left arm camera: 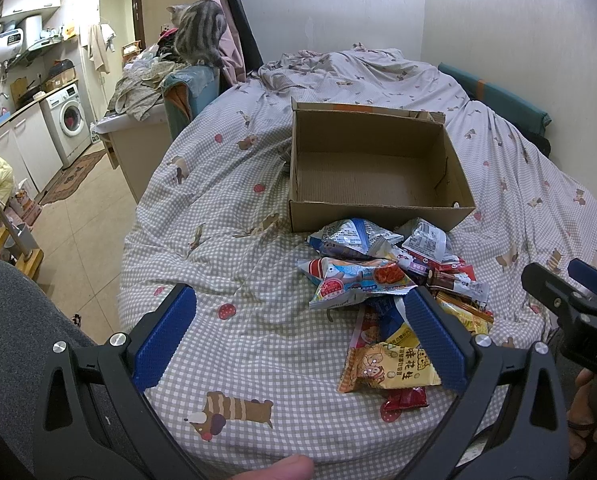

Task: Organize snacks
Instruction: 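Grasp the peanut bag with the left tool while the right tool grasps the yellow cheese chip bag, then carry both bags into the box and open both tools to release them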

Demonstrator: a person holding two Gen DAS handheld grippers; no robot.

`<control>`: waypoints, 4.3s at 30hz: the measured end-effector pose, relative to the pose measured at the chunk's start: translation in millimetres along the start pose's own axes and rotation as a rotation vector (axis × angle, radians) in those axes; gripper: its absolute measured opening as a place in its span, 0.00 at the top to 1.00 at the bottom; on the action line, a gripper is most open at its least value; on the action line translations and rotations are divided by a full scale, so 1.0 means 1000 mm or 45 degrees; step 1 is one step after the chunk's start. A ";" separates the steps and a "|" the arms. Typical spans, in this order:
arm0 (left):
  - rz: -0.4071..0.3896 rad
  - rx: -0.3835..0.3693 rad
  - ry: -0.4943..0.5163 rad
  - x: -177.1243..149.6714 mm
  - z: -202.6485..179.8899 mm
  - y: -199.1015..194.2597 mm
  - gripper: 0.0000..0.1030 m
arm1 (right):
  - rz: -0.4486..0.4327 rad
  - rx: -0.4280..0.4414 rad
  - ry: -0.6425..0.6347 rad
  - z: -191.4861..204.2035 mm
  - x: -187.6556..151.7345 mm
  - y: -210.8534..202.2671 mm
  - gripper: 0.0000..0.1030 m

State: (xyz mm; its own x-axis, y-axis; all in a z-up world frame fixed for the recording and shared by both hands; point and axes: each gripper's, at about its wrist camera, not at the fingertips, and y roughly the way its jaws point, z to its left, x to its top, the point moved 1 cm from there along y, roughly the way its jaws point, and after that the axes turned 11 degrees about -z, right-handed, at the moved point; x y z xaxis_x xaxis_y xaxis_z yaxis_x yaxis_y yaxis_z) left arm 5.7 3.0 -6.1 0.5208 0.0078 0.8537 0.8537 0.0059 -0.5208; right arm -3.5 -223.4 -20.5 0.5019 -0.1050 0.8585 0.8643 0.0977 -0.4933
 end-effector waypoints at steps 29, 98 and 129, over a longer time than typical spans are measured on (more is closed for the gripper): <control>0.589 0.018 -0.132 -0.032 0.009 0.076 0.00 | 0.915 0.159 0.562 -0.048 -0.067 0.112 0.23; 0.423 -0.103 -0.143 0.108 -0.029 0.146 0.70 | 0.312 0.433 0.447 -0.064 0.085 0.110 0.66; 0.244 -0.191 -0.102 0.116 -0.052 0.247 0.70 | 0.383 0.363 0.288 -0.060 0.083 0.231 0.66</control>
State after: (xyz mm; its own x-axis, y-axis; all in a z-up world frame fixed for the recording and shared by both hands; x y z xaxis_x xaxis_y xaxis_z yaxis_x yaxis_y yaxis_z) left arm 277.8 -46.8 -35.2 0.6762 0.0738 0.7330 0.7340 -0.1520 -0.6619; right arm 239.9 -269.2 -71.2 0.7507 -0.2405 0.6154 0.6518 0.4217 -0.6303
